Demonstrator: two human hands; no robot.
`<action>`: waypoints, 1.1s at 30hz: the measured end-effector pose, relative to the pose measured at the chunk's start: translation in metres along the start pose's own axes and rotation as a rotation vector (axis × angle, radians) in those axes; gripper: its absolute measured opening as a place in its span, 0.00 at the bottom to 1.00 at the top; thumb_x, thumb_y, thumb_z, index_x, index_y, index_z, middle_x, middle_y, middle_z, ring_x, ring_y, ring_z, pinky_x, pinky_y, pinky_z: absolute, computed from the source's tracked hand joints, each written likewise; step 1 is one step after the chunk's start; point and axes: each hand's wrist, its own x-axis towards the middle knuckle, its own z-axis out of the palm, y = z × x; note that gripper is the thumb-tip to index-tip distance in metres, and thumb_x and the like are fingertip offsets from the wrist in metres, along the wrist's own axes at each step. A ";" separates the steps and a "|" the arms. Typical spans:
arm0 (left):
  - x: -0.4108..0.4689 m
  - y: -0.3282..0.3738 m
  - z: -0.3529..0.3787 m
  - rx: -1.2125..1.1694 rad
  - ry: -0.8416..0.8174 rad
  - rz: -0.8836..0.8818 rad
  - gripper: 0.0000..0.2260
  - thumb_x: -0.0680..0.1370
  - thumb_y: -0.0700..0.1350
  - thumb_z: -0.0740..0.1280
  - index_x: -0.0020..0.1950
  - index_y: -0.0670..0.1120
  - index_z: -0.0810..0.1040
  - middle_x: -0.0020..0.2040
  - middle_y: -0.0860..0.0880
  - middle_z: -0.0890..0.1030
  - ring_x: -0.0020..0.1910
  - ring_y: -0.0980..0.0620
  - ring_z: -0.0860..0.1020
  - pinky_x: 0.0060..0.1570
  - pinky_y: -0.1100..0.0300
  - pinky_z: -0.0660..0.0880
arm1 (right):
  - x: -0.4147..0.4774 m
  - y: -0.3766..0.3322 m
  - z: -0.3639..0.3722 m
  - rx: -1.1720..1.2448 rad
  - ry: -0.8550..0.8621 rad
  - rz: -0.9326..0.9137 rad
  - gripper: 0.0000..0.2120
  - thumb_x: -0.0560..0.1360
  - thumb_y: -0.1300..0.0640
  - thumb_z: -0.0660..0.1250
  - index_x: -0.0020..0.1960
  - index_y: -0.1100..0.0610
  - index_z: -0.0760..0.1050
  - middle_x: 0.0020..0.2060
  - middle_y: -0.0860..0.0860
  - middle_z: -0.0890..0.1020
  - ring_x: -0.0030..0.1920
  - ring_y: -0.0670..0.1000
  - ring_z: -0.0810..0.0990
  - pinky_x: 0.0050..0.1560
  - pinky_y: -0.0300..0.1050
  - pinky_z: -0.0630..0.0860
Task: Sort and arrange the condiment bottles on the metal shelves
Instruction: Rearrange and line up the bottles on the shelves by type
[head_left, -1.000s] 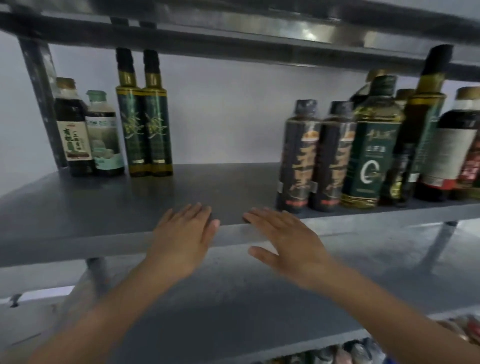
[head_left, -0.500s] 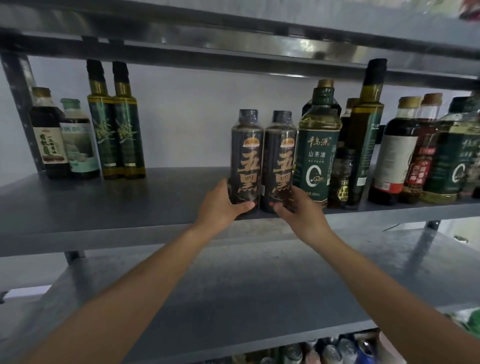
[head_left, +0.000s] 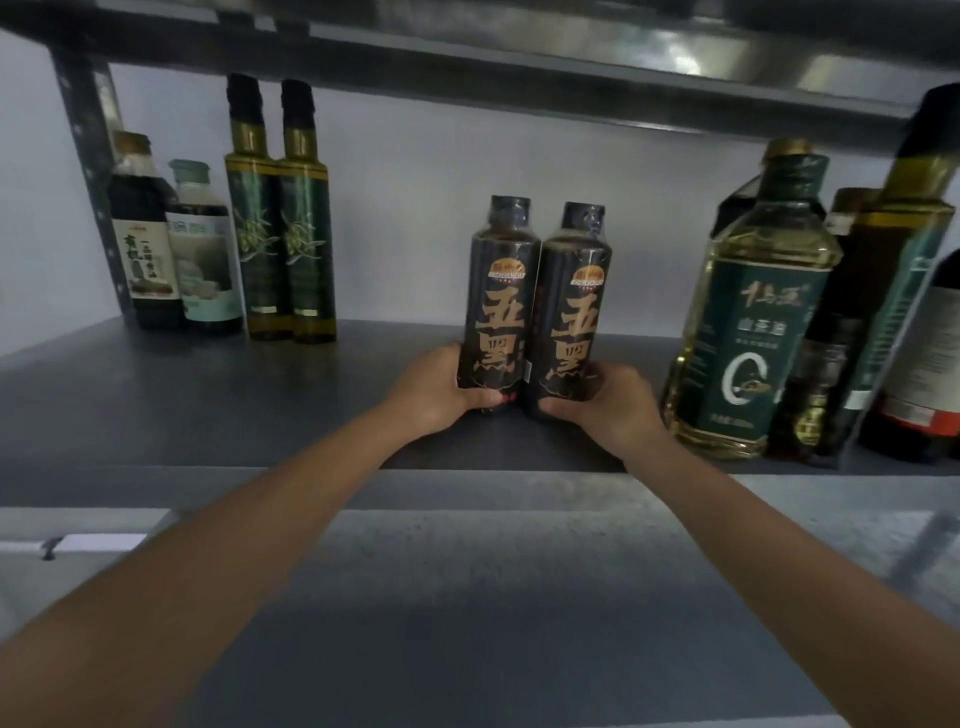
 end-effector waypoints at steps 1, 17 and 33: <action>0.005 -0.006 -0.005 0.018 -0.002 0.000 0.21 0.74 0.44 0.72 0.65 0.43 0.72 0.63 0.45 0.78 0.61 0.49 0.75 0.53 0.63 0.68 | 0.007 -0.004 0.006 0.017 -0.017 0.007 0.26 0.67 0.52 0.76 0.62 0.56 0.74 0.58 0.53 0.80 0.59 0.54 0.77 0.60 0.51 0.74; 0.106 -0.101 -0.066 0.115 -0.005 -0.099 0.21 0.73 0.47 0.73 0.63 0.43 0.75 0.61 0.45 0.79 0.58 0.47 0.77 0.56 0.57 0.72 | 0.121 -0.060 0.099 0.005 -0.085 0.018 0.29 0.65 0.51 0.78 0.60 0.59 0.71 0.59 0.55 0.78 0.59 0.55 0.76 0.53 0.46 0.73; 0.121 -0.119 -0.107 -0.034 -0.081 -0.299 0.17 0.70 0.40 0.75 0.58 0.41 0.77 0.52 0.46 0.79 0.53 0.48 0.78 0.46 0.57 0.78 | 0.149 -0.076 0.135 0.063 -0.139 -0.014 0.30 0.63 0.50 0.79 0.59 0.57 0.72 0.58 0.54 0.78 0.56 0.52 0.76 0.50 0.43 0.71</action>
